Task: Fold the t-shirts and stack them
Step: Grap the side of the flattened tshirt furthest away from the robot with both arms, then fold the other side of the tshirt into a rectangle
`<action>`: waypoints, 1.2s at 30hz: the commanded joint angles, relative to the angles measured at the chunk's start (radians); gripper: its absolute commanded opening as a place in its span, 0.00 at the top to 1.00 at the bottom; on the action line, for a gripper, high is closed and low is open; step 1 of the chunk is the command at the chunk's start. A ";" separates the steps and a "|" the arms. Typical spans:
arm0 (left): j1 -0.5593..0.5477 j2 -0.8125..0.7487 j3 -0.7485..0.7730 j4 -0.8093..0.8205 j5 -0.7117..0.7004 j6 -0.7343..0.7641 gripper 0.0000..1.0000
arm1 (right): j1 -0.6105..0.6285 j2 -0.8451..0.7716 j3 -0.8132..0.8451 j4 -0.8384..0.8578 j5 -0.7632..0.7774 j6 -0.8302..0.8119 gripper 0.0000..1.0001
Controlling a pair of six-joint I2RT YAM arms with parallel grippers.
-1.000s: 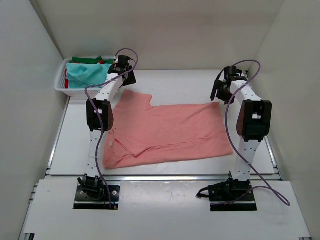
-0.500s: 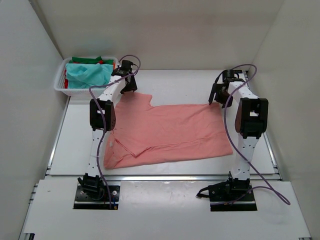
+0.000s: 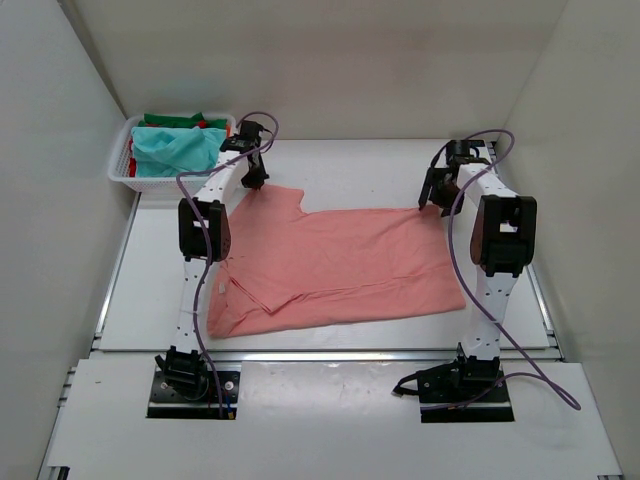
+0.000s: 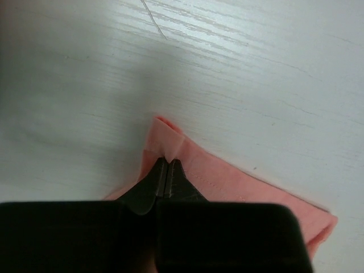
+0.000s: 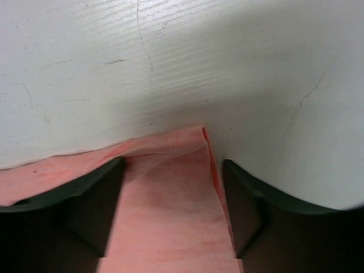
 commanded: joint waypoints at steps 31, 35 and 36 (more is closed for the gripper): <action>-0.018 -0.758 -0.798 0.204 0.140 0.094 1.00 | -0.051 -0.278 -0.267 0.172 -0.128 -0.029 1.00; -0.019 -0.852 -0.871 0.184 0.131 0.091 1.00 | -0.046 -0.369 -0.377 0.206 -0.148 -0.036 1.00; -0.016 -0.875 -0.894 0.183 0.129 0.090 1.00 | -0.046 -0.395 -0.410 0.210 -0.151 -0.035 1.00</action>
